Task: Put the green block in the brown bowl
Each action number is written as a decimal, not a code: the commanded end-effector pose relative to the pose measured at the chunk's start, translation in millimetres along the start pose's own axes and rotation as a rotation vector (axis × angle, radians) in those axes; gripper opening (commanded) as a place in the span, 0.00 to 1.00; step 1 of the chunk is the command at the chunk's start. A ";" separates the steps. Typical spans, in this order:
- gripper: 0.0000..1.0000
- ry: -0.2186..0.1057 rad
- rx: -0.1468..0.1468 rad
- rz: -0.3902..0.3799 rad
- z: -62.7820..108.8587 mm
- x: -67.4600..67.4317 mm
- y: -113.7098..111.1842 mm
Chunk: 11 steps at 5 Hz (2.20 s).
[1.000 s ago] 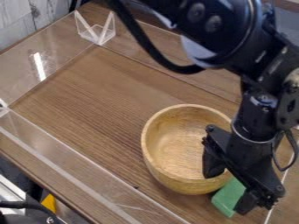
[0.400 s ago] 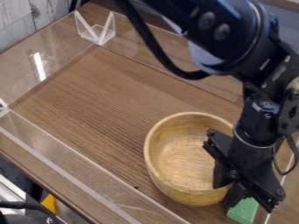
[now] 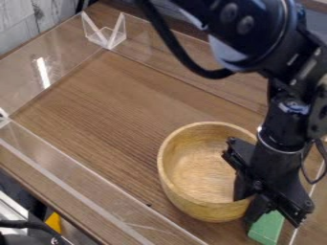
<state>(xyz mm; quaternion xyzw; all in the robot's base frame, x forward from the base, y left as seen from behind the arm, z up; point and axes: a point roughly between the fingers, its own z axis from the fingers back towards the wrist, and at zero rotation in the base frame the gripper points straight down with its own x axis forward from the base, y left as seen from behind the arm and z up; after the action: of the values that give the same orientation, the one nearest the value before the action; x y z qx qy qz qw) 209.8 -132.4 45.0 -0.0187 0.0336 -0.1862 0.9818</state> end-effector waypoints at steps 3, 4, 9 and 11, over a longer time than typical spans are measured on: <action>0.00 -0.050 -0.041 0.000 42.5 9.3 1.7; 0.00 -0.057 -0.051 0.004 55.1 9.0 4.5; 0.00 -0.134 -0.064 -0.035 112.0 5.2 -4.4; 0.00 -0.138 -0.053 -0.103 110.9 3.6 -16.4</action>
<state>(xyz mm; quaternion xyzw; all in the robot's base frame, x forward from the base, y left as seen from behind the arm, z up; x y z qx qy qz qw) 210.6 -146.0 139.1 -0.0516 0.0021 -0.2319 0.9714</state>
